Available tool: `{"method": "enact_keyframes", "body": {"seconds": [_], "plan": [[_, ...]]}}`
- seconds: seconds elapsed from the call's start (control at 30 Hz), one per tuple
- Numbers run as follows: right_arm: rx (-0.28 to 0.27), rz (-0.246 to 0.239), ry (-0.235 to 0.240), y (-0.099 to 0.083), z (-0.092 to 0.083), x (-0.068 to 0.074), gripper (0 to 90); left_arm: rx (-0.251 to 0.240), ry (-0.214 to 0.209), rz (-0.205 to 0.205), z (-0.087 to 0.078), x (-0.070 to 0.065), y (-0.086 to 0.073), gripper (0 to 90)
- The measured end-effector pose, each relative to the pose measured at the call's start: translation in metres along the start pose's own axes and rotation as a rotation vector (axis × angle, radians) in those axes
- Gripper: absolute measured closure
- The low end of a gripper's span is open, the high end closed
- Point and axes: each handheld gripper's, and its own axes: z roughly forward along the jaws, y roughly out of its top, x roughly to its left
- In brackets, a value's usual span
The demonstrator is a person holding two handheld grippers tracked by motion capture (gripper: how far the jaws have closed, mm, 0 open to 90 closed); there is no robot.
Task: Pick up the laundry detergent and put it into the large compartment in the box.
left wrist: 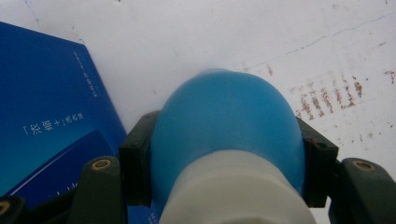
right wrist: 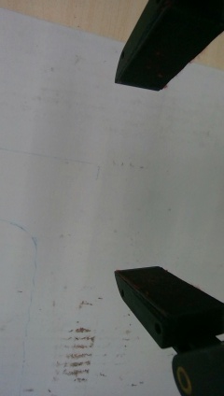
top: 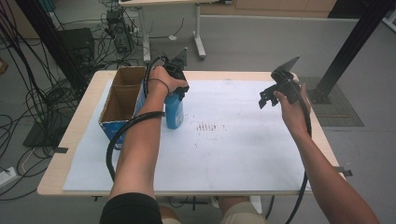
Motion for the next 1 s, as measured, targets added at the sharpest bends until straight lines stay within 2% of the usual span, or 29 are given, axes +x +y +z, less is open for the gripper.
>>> {"method": "enact_keyframes", "body": {"seconds": [1.0], "plan": [[0.009,-0.007,0.000,0.0017,0.0019,-0.0004,6.5,0.000,-0.003,-0.003,0.0000,0.0007,-0.0001,37.7]]}}
